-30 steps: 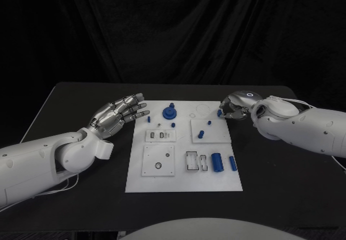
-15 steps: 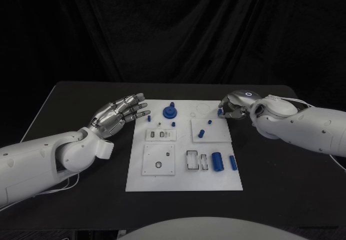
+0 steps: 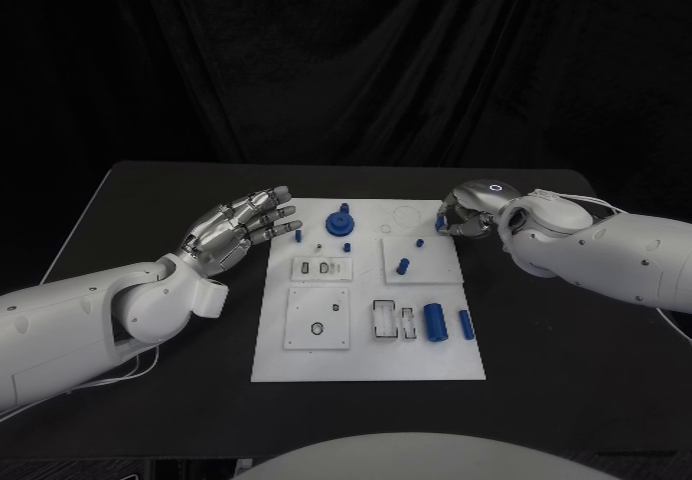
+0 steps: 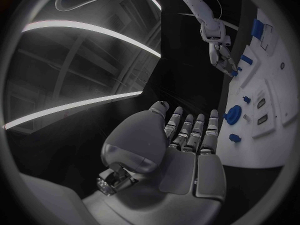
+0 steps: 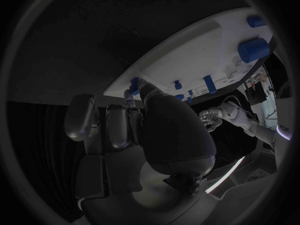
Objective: Assemble the parts on the task board
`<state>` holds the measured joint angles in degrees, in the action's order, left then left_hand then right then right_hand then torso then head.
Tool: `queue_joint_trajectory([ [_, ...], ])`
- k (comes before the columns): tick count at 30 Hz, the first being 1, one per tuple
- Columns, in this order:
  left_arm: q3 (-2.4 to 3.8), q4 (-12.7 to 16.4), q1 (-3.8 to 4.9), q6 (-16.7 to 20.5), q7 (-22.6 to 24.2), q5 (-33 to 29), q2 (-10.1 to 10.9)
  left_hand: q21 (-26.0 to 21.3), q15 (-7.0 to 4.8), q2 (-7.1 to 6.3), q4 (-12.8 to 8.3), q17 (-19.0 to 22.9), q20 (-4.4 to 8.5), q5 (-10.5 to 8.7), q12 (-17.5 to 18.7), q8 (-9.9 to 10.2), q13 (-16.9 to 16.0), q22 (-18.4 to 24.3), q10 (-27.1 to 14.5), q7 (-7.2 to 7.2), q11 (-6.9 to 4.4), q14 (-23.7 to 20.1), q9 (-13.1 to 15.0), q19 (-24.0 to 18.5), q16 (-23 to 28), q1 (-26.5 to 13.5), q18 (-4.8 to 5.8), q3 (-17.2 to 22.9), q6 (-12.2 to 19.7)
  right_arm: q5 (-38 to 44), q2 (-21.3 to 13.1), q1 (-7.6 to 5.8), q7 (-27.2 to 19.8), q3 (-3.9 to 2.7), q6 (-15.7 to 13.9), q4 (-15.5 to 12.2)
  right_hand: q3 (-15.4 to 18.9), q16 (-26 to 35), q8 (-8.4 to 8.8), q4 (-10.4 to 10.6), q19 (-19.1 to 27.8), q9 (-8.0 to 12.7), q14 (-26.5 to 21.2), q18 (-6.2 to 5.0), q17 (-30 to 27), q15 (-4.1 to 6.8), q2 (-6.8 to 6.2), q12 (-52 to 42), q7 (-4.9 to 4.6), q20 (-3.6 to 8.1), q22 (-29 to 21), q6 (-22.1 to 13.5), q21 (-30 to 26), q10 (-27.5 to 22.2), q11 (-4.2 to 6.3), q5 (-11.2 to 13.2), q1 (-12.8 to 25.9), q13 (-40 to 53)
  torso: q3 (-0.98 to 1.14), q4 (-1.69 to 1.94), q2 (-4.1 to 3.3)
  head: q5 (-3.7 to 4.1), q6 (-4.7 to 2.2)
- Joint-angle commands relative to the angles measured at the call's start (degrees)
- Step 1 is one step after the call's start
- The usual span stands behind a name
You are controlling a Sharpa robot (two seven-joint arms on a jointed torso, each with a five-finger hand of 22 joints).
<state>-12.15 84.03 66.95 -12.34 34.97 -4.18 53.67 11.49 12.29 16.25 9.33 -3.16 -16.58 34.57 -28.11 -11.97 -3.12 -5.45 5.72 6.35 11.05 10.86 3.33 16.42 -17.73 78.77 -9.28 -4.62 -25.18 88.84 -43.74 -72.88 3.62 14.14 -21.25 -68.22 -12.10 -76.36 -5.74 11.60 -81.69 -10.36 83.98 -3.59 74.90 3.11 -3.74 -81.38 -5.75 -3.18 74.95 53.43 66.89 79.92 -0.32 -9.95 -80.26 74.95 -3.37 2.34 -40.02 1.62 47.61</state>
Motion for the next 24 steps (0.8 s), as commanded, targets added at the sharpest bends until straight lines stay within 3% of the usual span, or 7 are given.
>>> queue_joint_trajectory([
  [1,0.06,0.05,-0.12,-0.89,0.41,-0.03,-0.13,0.01,-0.10,0.12,-0.10,0.09,-0.05,0.26,0.38,0.21,0.05,0.05,-0.47,0.00,0.11,-0.37,-0.06,-0.51,0.07,-0.63,0.87,0.31,0.59,0.15,0.06,0.20,-0.29,-0.04,0.32,0.08,0.01,0.17,-0.39,-0.38,-0.04,-0.17,2.34,-1.02,4.89,0.22,-0.12,0.26,-0.02,0.16,8.18,0.65,-0.38,-0.11,0.09,-0.35,-0.69,0.84,0.03,-0.01,-0.04,-0.03,0.08],
  [15,0.06,0.17,-0.27,-0.99,0.44,-0.03,-0.05,0.02,-0.09,0.12,-0.11,0.10,-0.05,0.26,0.35,0.22,0.05,0.05,-0.49,0.03,0.13,-0.40,-0.06,-0.51,0.07,-0.68,0.89,0.44,0.59,0.15,0.32,0.44,-0.08,-0.06,-2.77,0.12,0.18,-0.26,-1.42,0.37,-0.35,-1.23,2.55,-0.97,5.26,0.53,1.16,-0.12,0.58,0.39,8.43,2.87,-0.19,0.33,0.51,1.62,-0.04,1.32,0.04,-0.04,-0.04,-0.22,0.31],
  [22,0.06,0.25,-0.33,-0.97,0.39,-0.03,0.14,0.02,-0.09,0.12,-0.11,0.10,-0.05,0.26,0.35,0.22,0.05,0.05,-0.49,0.03,0.13,-0.40,-0.06,-0.51,0.07,-0.68,0.89,0.44,0.59,0.15,0.01,0.45,-0.21,-0.11,-6.22,-0.49,-0.13,-0.45,-1.80,-0.11,-0.52,-1.70,2.65,-0.92,5.42,0.70,1.64,-0.27,0.75,0.58,8.57,3.79,-0.03,0.51,0.70,0.26,-0.79,1.53,0.03,-0.04,-0.03,-0.38,0.35],
  [24,0.06,0.29,-0.35,-0.93,0.37,-0.03,0.25,0.02,-0.09,0.12,-0.11,0.10,-0.05,0.26,0.35,0.22,0.05,0.05,-0.49,0.03,0.13,-0.40,-0.06,-0.51,0.07,-0.68,0.89,0.44,0.59,0.15,-0.22,0.44,-0.17,-0.14,-7.42,-0.98,-0.20,-0.53,-2.35,-0.52,-0.64,-2.21,2.72,-0.89,5.49,0.69,1.65,-0.29,0.80,0.65,8.67,4.97,0.01,0.55,0.63,-1.33,-1.22,1.57,0.03,-0.05,-0.03,-0.43,0.36],
])
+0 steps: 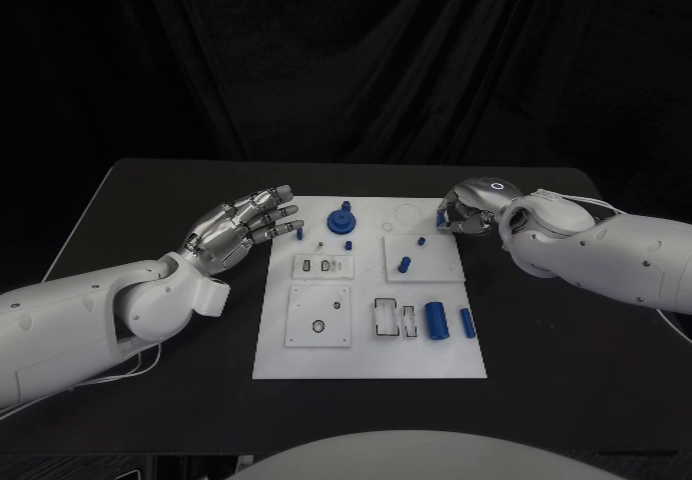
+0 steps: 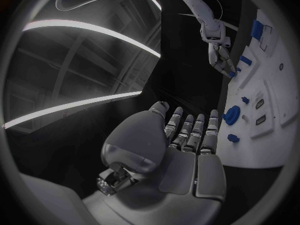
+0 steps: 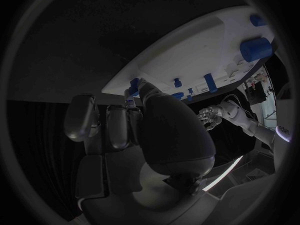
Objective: Assemble the parts on the task board
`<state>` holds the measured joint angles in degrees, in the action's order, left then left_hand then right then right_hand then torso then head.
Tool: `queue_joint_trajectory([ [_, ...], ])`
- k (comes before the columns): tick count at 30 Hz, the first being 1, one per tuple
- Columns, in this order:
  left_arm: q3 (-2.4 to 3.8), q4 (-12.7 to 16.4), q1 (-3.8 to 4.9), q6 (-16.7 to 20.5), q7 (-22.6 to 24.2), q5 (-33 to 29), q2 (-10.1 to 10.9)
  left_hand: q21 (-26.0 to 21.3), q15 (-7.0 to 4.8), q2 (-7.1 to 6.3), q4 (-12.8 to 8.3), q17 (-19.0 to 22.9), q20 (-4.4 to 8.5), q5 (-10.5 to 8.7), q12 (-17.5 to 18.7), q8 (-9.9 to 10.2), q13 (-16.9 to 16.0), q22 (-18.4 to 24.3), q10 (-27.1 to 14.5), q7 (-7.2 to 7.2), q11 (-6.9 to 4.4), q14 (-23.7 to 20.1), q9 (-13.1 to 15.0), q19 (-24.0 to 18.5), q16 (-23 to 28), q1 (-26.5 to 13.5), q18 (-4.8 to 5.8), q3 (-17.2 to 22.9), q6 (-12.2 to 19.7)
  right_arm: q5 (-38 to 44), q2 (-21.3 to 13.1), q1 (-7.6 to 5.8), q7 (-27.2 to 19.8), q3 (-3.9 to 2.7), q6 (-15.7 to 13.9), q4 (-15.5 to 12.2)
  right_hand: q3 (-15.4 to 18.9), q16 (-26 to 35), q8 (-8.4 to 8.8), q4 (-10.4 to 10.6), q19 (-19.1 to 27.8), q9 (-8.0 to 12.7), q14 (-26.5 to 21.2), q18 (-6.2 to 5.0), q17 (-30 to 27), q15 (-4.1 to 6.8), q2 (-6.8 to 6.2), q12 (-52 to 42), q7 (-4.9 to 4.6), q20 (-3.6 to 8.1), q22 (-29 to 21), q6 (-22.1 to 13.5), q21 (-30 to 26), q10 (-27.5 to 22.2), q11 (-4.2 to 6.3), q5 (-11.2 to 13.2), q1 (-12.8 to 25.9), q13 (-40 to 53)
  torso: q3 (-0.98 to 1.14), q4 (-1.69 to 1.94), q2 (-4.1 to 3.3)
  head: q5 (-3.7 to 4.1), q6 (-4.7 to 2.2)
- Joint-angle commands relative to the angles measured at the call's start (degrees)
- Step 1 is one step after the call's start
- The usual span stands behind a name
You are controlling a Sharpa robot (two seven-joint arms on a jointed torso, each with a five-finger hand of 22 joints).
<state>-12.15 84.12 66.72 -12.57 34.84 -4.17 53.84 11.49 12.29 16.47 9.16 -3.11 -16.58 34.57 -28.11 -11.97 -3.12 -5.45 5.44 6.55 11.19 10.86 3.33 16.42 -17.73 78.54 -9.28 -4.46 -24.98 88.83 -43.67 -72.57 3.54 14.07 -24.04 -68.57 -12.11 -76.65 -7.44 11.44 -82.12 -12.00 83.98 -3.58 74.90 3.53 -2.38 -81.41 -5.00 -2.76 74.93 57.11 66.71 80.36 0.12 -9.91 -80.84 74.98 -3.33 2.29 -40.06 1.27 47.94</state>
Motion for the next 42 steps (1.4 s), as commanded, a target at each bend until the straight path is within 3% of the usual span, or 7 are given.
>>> queue_joint_trajectory([
  [1,0.06,0.21,-0.12,-0.66,0.50,-0.03,0.13,0.02,-0.09,-0.10,0.05,0.05,-0.05,0.26,0.35,0.22,0.05,0.05,-0.21,-0.18,-0.01,-0.41,-0.06,-0.51,0.07,-0.46,0.89,0.27,0.38,0.15,-0.44,0.13,-0.07,-0.10,-5.15,-0.94,-0.26,-0.21,-0.79,-0.50,-0.24,-0.72,2.71,-0.87,5.48,0.25,0.32,-0.25,0.07,0.22,8.73,1.60,0.22,0.12,0.13,-2.02,-0.78,1.54,-0.01,-0.02,0.00,-0.11,0.05],
  [10,0.06,0.36,-0.16,-0.30,0.55,-0.03,0.43,0.07,-0.09,-0.11,0.04,0.04,-0.04,0.26,0.15,0.14,0.03,0.04,-0.20,-0.17,0.01,-0.39,-0.04,-0.46,-0.01,-0.53,0.90,0.45,0.21,0.16,-2.84,-0.69,0.80,-0.41,-8.24,-7.13,-0.58,-0.08,-1.36,-1.38,-0.22,-1.56,2.70,-0.91,5.42,-0.01,0.25,-0.08,0.18,0.07,8.77,2.88,-0.19,-0.05,-0.27,-4.52,-1.66,1.31,0.01,-0.04,0.04,-0.59,0.29],
  [19,0.06,0.42,-0.16,0.07,0.60,-0.04,0.46,0.13,-0.08,-0.15,0.02,0.00,-0.04,0.27,-0.10,0.05,-0.02,0.01,-0.11,-0.17,0.04,-0.28,0.00,-0.38,-0.18,-0.61,0.91,0.62,0.03,2.01,-4.06,-1.68,2.61,-0.47,-2.95,-19.23,-0.67,0.18,-1.70,-2.29,0.19,-2.18,2.59,-1.14,5.29,-0.36,-0.39,0.11,0.00,-0.22,8.50,3.81,-1.61,-0.31,-0.66,-5.54,-2.33,1.11,-0.05,0.01,0.05,-1.13,0.64],
  [23,0.06,0.43,-0.16,0.24,0.56,-0.04,0.43,0.13,-0.08,-0.15,0.02,0.00,-0.04,0.27,-0.10,0.05,-0.02,0.01,-0.11,-0.17,0.04,-0.28,0.00,-0.38,-0.18,-0.61,0.91,0.62,0.03,3.14,-2.67,-1.76,3.21,-0.46,-0.18,-21.97,-0.63,0.29,-2.00,-2.39,0.21,-2.50,2.57,-1.20,5.22,-0.31,-0.41,0.16,0.19,-0.24,8.49,4.47,-1.81,-0.35,-0.53,-5.52,-2.22,1.03,-0.06,0.01,0.03,-1.41,0.55],
  [27,0.06,0.43,-0.16,0.33,0.57,-0.04,0.34,0.15,-0.08,-0.18,0.00,-0.02,-0.04,0.27,-0.19,0.01,-0.03,0.01,-0.07,-0.16,0.05,-0.22,0.01,-0.36,-0.27,-0.66,0.91,0.70,-0.06,3.61,-0.51,-1.73,3.46,-0.45,1.48,-22.47,-0.64,0.46,-2.01,-2.39,0.29,-2.51,2.53,-1.24,5.10,-0.30,-0.40,0.24,0.20,-0.24,8.43,4.50,-2.04,-0.44,-0.52,-5.54,-2.22,0.90,-0.09,0.02,-0.02,-1.85,0.11],
  [37,0.05,0.05,-0.17,0.27,0.60,-0.04,-0.18,0.16,-0.06,-0.21,-0.01,-0.02,-0.05,0.27,-0.19,0.01,-0.04,0.00,-0.04,-0.15,0.07,-0.21,0.01,-0.35,-0.28,-0.71,0.91,0.78,-0.06,3.86,4.42,-1.31,5.26,-0.45,4.86,-20.70,-0.54,1.02,-1.96,-2.38,0.73,-2.62,2.35,-1.50,4.72,-0.29,-0.53,0.54,0.21,-0.24,8.09,4.47,-3.41,-0.81,-0.51,-5.77,-1.98,0.47,-0.04,0.28,-0.01,-1.93,0.11],
  [42,0.05,-0.05,-0.17,0.22,0.54,-0.04,-0.43,0.16,-0.06,-0.21,-0.01,-0.02,-0.05,0.27,-0.19,0.01,-0.04,0.00,-0.04,-0.15,0.07,-0.21,0.01,-0.35,-0.28,-0.71,0.91,0.78,-0.06,3.88,6.29,-1.10,6.34,-0.45,5.51,-19.81,-0.53,1.06,-1.87,-2.46,0.82,-2.71,2.30,-1.55,4.70,-0.28,-0.62,0.59,0.21,-0.24,8.03,4.39,-3.73,-0.88,-0.50,-6.23,-1.84,0.43,-0.08,0.09,0.06,-2.28,0.32],
])
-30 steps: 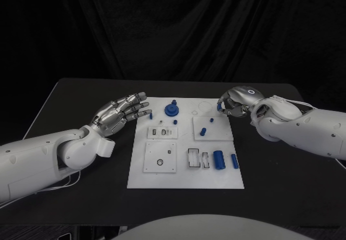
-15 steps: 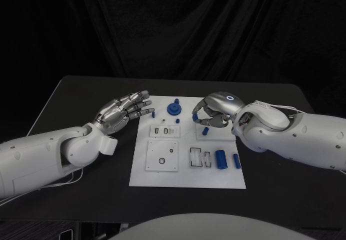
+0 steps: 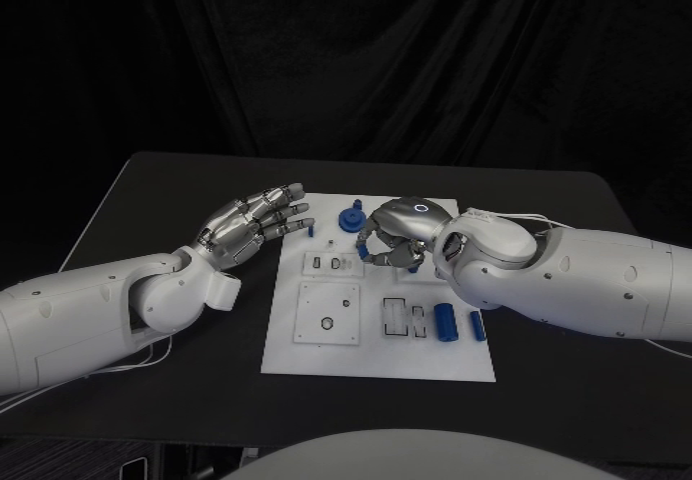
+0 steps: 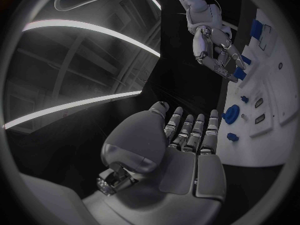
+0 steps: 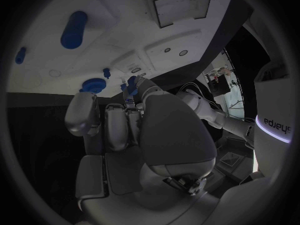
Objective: Assemble the parts on the task board
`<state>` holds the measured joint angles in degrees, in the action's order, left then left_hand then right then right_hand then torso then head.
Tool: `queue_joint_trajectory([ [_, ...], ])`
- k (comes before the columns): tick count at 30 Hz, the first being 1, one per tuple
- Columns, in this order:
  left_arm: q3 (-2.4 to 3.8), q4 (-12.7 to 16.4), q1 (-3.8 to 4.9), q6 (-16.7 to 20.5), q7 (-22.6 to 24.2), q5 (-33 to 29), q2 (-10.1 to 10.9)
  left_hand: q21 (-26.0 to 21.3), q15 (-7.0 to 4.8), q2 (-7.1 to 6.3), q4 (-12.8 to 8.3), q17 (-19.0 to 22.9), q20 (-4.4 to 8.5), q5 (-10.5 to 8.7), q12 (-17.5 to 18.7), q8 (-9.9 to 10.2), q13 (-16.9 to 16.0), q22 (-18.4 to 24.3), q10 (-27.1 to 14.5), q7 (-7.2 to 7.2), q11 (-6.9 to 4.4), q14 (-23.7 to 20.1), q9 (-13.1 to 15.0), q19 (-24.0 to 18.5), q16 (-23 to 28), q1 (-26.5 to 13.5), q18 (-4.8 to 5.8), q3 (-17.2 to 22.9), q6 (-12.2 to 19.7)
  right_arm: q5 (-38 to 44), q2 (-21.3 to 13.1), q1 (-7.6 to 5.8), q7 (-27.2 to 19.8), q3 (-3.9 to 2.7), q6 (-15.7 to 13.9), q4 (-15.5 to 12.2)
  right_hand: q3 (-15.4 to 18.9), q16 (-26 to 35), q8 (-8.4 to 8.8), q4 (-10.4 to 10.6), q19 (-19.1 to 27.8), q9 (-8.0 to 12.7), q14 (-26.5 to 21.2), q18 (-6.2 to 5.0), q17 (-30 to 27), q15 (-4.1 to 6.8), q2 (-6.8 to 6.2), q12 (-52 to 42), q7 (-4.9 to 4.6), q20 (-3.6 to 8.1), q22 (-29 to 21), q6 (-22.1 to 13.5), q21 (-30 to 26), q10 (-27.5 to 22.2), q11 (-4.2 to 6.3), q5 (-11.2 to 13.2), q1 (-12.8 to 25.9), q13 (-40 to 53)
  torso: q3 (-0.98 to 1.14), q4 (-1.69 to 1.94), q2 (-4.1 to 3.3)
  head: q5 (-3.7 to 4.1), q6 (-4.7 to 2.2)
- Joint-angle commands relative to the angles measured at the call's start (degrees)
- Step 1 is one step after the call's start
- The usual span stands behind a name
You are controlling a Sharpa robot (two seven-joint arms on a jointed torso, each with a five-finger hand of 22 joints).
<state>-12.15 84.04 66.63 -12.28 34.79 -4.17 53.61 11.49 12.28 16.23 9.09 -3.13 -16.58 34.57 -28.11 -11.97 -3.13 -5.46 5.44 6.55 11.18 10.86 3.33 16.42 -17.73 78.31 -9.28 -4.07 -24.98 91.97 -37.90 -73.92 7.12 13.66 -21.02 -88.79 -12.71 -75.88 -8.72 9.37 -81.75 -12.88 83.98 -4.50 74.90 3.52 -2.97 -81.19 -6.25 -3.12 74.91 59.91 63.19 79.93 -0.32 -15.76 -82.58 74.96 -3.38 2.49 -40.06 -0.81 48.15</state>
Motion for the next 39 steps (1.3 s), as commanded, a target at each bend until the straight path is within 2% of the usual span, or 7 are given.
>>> queue_joint_trajectory([
  [1,0.05,0.02,-0.08,-0.08,0.57,-0.04,-0.23,0.16,-0.06,0.03,0.07,-0.01,-0.05,0.27,-0.19,0.01,-0.03,0.02,-0.04,-0.15,0.08,-0.21,0.01,-0.35,-0.28,-0.48,0.91,0.40,-0.06,0.74,0.82,0.31,2.92,-0.04,2.67,0.59,0.09,0.36,-0.54,-0.40,0.50,-1.86,2.28,-0.66,4.66,-0.27,-0.06,0.41,1.45,0.12,8.02,1.54,-0.36,-0.50,-0.07,-0.59,-0.02,0.40,-0.02,-0.25,0.06,-0.30,0.16],
  [3,0.05,0.03,-0.08,-0.09,0.56,-0.04,-0.28,0.16,-0.06,0.03,0.07,-0.01,-0.05,0.27,-0.19,0.01,-0.03,0.02,-0.04,-0.15,0.08,-0.21,0.01,-0.35,-0.28,-0.48,0.91,0.40,-0.06,0.74,1.50,0.45,3.33,-0.04,3.04,1.04,0.08,0.42,-0.49,-0.48,0.52,-1.93,2.25,-0.67,4.62,-0.27,-0.11,0.44,1.45,0.12,8.02,1.52,-0.43,-0.55,-0.07,-0.95,0.06,0.36,-0.02,-0.26,0.06,-0.33,0.06],
  [6,0.05,0.15,-0.08,-0.16,0.49,-0.04,-0.34,0.16,-0.07,0.04,0.07,0.01,-0.04,0.28,-0.15,0.06,-0.03,0.02,-0.04,-0.14,0.09,-0.29,0.00,-0.36,-0.16,-0.51,0.92,0.47,0.02,1.29,2.48,0.72,4.11,-0.04,3.67,1.80,-0.04,0.60,-0.41,-0.75,0.62,-2.05,2.18,-0.73,4.52,-0.26,-0.19,0.54,1.45,0.12,7.94,1.48,-0.81,-0.69,-0.06,-1.59,0.01,0.24,-0.02,0.04,0.01,0.01,-0.01],
  [9,0.05,0.15,-0.09,-0.20,0.44,-0.04,-0.41,0.16,-0.07,0.04,0.07,0.01,-0.04,0.28,-0.15,0.06,-0.03,0.02,-0.04,-0.14,0.09,-0.29,0.00,-0.36,-0.16,-0.51,0.92,0.47,0.02,2.33,2.95,0.88,4.69,-0.04,3.94,2.21,-0.08,0.77,-0.35,-0.86,0.74,-2.10,2.12,-0.80,4.40,-0.27,-0.25,0.63,1.42,0.12,7.85,1.44,-1.20,-0.80,-0.07,-1.81,0.04,0.12,-0.02,0.13,-0.04,0.08,0.02],
  [18,0.05,0.50,-0.10,-0.25,0.20,-0.04,-0.43,0.13,-0.10,0.10,0.09,0.02,-0.03,0.29,-0.06,0.12,-0.01,0.04,-0.08,-0.12,0.13,-0.33,-0.02,-0.41,-0.16,-0.61,0.92,0.65,0.13,3.86,4.48,1.45,5.59,-0.05,4.57,3.60,-0.14,1.13,-0.14,-0.97,0.92,-2.16,1.98,-0.88,4.16,-0.32,-0.33,0.83,1.31,0.09,7.73,1.18,-1.76,-1.06,-0.16,-2.20,0.24,-0.15,-0.02,-0.15,0.03,-0.03,0.31],
  [34,0.05,0.53,-0.11,-0.24,0.11,-0.04,-0.50,0.11,-0.08,0.13,0.11,0.02,-0.04,0.29,-0.10,0.18,-0.01,0.05,-0.10,-0.10,0.22,-0.38,-0.04,-0.45,-0.15,-0.70,0.94,0.85,0.24,4.12,6.20,2.57,5.35,-0.06,4.36,5.85,-0.25,1.42,0.85,-0.99,1.06,-2.17,1.84,-0.91,4.00,-0.66,-0.37,0.90,0.78,-0.14,7.65,-0.14,-2.33,-1.22,-0.59,-1.53,1.15,-0.24,0.00,-0.03,-0.07,0.40,0.54],
  [39,0.05,0.50,-0.12,-0.25,0.09,-0.04,-0.54,0.11,-0.08,0.13,0.11,0.02,-0.04,0.29,-0.10,0.18,-0.01,0.05,-0.10,-0.10,0.22,-0.38,-0.04,-0.45,-0.15,-0.70,0.94,0.85,0.24,4.13,6.59,3.01,5.23,-0.06,4.03,6.56,-0.26,1.53,1.56,-0.98,1.11,-2.10,1.80,-0.94,3.94,-0.85,-0.48,0.95,0.47,-0.31,7.62,-1.16,-2.64,-1.34,-0.83,-0.57,1.65,-0.36,0.04,-0.13,0.00,0.26,0.66],
])
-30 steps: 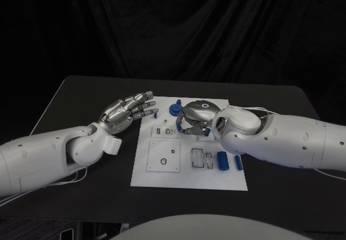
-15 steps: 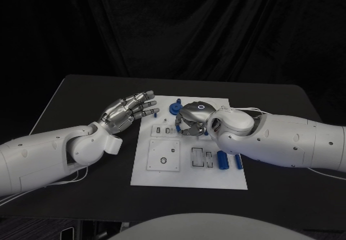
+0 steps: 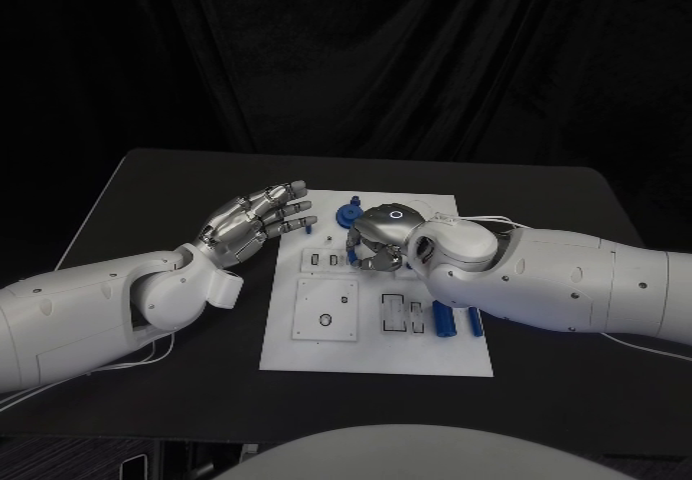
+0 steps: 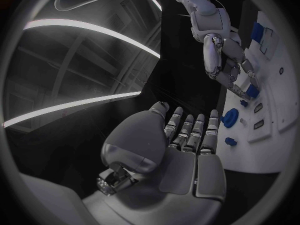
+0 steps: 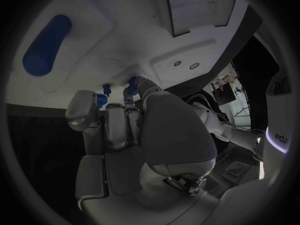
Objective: Assemble the parts on the task board
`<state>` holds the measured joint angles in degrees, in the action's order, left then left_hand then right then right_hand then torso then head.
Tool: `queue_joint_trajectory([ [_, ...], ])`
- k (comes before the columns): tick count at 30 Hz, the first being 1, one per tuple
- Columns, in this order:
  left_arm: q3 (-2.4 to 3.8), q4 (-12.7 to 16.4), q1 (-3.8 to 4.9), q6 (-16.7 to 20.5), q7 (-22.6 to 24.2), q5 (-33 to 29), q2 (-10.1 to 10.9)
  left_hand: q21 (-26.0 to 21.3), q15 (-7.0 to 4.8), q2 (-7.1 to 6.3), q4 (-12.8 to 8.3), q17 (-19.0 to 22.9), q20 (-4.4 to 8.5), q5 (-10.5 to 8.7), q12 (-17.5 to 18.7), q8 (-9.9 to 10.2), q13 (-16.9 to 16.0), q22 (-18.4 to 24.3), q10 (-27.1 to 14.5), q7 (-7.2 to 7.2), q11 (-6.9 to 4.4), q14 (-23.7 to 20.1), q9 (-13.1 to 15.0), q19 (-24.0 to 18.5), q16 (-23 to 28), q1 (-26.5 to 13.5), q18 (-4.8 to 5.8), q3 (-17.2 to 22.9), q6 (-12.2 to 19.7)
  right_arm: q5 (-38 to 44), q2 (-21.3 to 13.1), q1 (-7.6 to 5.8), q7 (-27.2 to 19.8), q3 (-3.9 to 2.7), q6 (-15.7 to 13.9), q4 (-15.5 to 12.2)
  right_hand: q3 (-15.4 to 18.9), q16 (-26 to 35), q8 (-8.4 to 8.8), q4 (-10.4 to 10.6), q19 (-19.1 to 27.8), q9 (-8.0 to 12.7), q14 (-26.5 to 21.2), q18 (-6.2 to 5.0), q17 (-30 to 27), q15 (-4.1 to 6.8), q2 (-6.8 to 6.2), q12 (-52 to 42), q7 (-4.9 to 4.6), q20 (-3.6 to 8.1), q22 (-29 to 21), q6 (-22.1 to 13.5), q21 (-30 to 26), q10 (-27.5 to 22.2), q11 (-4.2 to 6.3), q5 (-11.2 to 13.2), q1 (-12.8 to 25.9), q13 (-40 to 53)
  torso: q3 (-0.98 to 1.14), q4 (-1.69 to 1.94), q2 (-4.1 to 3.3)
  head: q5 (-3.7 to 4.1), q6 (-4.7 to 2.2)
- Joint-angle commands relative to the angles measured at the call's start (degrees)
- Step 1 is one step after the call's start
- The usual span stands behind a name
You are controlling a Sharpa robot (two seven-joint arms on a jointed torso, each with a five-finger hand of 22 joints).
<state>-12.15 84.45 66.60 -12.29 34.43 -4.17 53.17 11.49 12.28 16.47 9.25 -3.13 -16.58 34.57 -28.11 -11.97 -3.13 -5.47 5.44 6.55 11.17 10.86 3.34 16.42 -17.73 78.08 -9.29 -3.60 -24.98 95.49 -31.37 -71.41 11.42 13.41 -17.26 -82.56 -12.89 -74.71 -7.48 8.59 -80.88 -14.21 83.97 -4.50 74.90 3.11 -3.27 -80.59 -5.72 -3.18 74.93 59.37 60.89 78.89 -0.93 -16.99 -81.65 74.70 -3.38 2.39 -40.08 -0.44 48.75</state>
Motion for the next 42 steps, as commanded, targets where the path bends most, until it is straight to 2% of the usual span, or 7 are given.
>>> queue_joint_trajectory([
  [1,0.06,0.08,-0.09,-0.25,0.44,-0.04,-0.10,0.11,-0.08,-0.11,-0.05,0.03,-0.04,0.29,-0.10,0.18,-0.01,0.05,-0.10,-0.10,0.22,-0.38,-0.04,-0.45,-0.15,-0.48,0.94,0.38,0.24,0.61,0.08,0.55,0.93,0.18,0.23,0.40,-0.07,0.33,0.47,-0.18,0.23,-0.75,1.81,-0.96,3.96,-0.47,-0.20,0.31,-0.11,-0.27,7.59,-0.84,-0.40,-0.28,-0.25,0.90,0.84,-0.05,0.05,-0.03,0.02,-0.14,0.07],
  [7,0.06,0.01,-0.11,-0.23,0.39,-0.04,-0.10,0.11,-0.08,-0.11,-0.05,0.03,-0.04,0.29,-0.10,0.18,-0.01,0.05,-0.10,-0.10,0.22,-0.38,-0.04,-0.45,-0.15,-0.48,0.94,0.38,0.24,0.62,0.12,0.69,1.17,0.18,0.15,0.56,0.93,0.55,1.64,0.71,0.27,-0.70,1.74,-1.03,3.82,-0.70,-0.69,0.27,-0.51,-0.55,7.53,-2.58,-0.96,-0.34,-0.47,5.79,2.88,-0.15,0.05,0.01,0.04,-0.04,0.31],
  [20,0.06,-0.10,-0.16,-0.25,0.28,-0.04,-0.14,0.10,-0.07,-0.10,-0.06,0.03,-0.04,0.30,-0.03,0.19,0.00,0.06,-0.15,-0.07,0.25,-0.41,-0.04,-0.49,-0.15,-0.56,0.96,0.58,0.25,0.62,0.14,0.75,1.31,0.18,0.14,0.58,2.15,0.57,2.51,1.24,0.19,-0.79,1.74,-1.10,3.81,-0.59,-1.26,0.28,-0.63,-0.54,7.51,-3.85,-1.38,-0.44,-0.28,9.45,4.20,-0.29,0.07,-0.02,0.06,-0.01,0.56],
  [30,0.06,-0.12,-0.20,-0.13,0.32,-0.04,0.00,0.12,-0.07,-0.11,-0.07,0.03,-0.04,0.30,-0.02,0.20,0.00,0.06,-0.16,-0.06,0.24,-0.42,-0.04,-0.47,-0.15,-0.58,0.96,0.64,0.26,0.62,-0.07,0.76,1.07,0.18,-0.36,0.70,4.36,-0.19,3.95,2.07,-0.20,0.65,1.98,-0.99,4.35,-0.22,-2.50,0.88,-0.54,-0.21,7.74,-10.70,-1.13,-1.09,0.19,13.99,5.31,-1.19,0.09,-0.03,0.08,0.05,0.57],
  [33,0.06,-0.06,-0.21,-0.10,0.36,-0.04,0.11,0.12,-0.07,-0.11,-0.07,0.03,-0.04,0.30,-0.02,0.20,0.00,0.06,-0.16,-0.06,0.24,-0.42,-0.04,-0.47,-0.15,-0.58,0.96,0.64,0.26,0.62,-0.23,0.76,0.39,0.18,-2.43,0.67,4.82,-0.22,3.95,2.51,-0.27,0.95,1.98,-0.96,4.38,-0.18,-2.85,0.85,-0.49,-0.16,7.78,-11.74,-1.04,-1.04,0.23,14.14,5.64,-1.15,0.08,-0.01,0.08,0.00,0.46],
  [39,0.06,0.21,-0.24,1.29,2.01,-0.04,0.34,0.37,-0.03,-0.45,-0.48,-0.12,-0.04,0.59,-1.44,-0.36,-0.18,-0.03,0.45,0.33,0.29,0.10,0.13,-0.19,-0.98,-0.83,0.99,1.71,-0.92,0.62,-1.16,0.73,-2.65,-0.20,-9.70,-0.35,5.15,-0.55,3.71,2.78,-0.47,1.07,2.09,-0.86,4.62,-0.12,-3.45,1.22,-0.42,-0.10,7.93,-11.89,-0.52,-1.43,0.29,14.16,5.44,-1.68,0.06,-0.08,0.10,0.24,0.27],
  [42,0.06,0.47,-0.24,2.50,3.37,-0.04,0.52,0.99,0.35,-1.10,-1.15,-0.23,-0.08,1.93,-1.72,-0.57,-0.13,-0.27,0.71,0.43,0.13,0.80,0.15,0.62,-1.97,-0.99,1.19,2.99,-1.53,0.62,-2.71,0.44,-4.40,-0.60,-13.10,-1.99,5.09,-1.01,3.65,2.85,-0.80,1.11,2.24,-0.68,4.93,-0.08,-3.49,0.98,-0.40,-0.06,8.18,-11.91,0.49,-1.10,0.33,14.14,5.11,-1.29,0.06,-0.06,0.13,0.28,-0.16],
])
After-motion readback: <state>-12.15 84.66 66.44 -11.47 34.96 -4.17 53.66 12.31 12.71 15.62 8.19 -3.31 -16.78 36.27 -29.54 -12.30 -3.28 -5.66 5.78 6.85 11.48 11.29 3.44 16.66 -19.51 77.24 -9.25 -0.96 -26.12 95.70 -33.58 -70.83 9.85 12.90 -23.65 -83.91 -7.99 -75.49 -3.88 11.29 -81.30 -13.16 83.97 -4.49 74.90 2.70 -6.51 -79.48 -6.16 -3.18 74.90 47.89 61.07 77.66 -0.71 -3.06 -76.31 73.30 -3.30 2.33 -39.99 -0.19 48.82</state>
